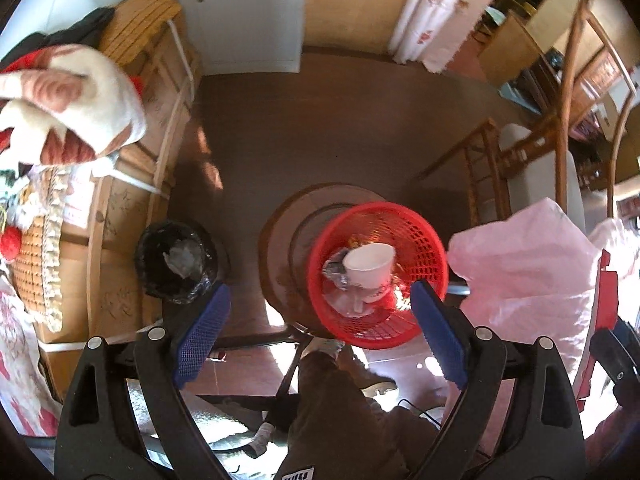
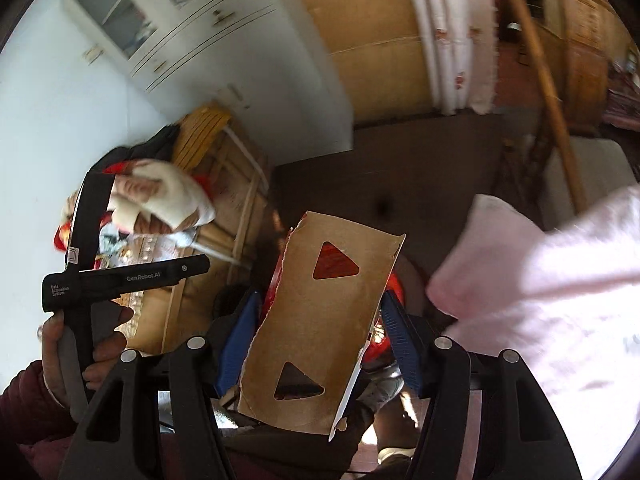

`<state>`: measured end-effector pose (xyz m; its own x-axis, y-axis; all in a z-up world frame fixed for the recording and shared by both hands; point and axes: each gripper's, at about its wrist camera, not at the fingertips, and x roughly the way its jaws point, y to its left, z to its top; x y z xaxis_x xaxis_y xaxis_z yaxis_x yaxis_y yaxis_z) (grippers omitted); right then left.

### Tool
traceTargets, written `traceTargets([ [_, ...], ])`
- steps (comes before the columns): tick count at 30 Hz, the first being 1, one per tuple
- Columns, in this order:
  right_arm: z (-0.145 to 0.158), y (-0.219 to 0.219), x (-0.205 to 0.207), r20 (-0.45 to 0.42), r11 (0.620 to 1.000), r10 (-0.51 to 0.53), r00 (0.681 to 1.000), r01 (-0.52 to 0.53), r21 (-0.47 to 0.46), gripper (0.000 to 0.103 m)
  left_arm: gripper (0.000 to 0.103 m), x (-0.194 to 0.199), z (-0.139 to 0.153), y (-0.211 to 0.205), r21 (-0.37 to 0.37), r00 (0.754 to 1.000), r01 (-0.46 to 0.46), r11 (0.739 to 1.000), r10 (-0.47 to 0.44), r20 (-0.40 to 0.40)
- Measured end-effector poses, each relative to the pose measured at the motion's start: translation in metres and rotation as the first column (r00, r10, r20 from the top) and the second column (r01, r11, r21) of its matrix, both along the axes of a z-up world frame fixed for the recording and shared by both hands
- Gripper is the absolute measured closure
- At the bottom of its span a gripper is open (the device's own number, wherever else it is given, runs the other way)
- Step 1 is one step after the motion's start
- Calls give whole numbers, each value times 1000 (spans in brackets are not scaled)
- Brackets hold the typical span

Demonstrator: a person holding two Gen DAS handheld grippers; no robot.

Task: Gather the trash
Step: 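Carry paper cup and cardboard to the wastebasket and open both grippers, then move both open grippers back over the table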

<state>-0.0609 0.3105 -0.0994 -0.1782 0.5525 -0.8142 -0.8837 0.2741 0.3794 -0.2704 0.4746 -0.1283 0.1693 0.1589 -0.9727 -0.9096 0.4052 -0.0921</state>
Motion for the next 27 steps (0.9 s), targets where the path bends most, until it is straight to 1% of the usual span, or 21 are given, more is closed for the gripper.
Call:
traceTargets([
  [3, -2, 19, -11, -11, 998, 57, 998, -57, -5, 39, 15, -13, -1, 6, 3, 999, -32, 999, 33, -7],
  [5, -2, 29, -15, -27, 996, 87, 996, -88, -8, 33, 15, -21, -2, 9, -2, 998, -54, 999, 54, -6],
  [6, -2, 33, -16, -26, 996, 89, 996, -90, -11, 28, 15, -24, -3, 11, -5, 998, -62, 998, 62, -7],
  [7, -1, 34, -17, -25, 996, 87, 996, -88, -11, 25, 15, -26, -4, 13, -8, 997, -70, 997, 70, -9],
  [9, 1, 36, -17, -29, 996, 86, 996, -87, -8, 25, 15, -29, -5, 16, -11, 997, -79, 997, 79, -7],
  [12, 3, 32, -14, -11, 998, 65, 998, -65, -13, 25, 15, -24, -6, 19, -17, 997, -72, 997, 72, -1],
  [16, 2, 22, -4, -11, 1000, 0, 1000, -1, -19, 25, 15, -7, -4, 19, -11, 1000, -26, 1000, 26, 11],
  [20, 3, 4, 12, -12, 996, -86, 996, 86, -12, 25, 15, 21, 1, 16, 7, 998, 51, 999, -51, 20],
  [24, 7, -20, 31, -9, 985, -173, 985, 173, 3, 25, 15, 54, 6, 8, 25, 990, 137, 990, -137, 25],
  [27, 10, -40, 44, -3, 971, -238, 971, 238, 16, 25, 15, 80, 11, 0, 38, 978, 205, 978, -206, 31],
])
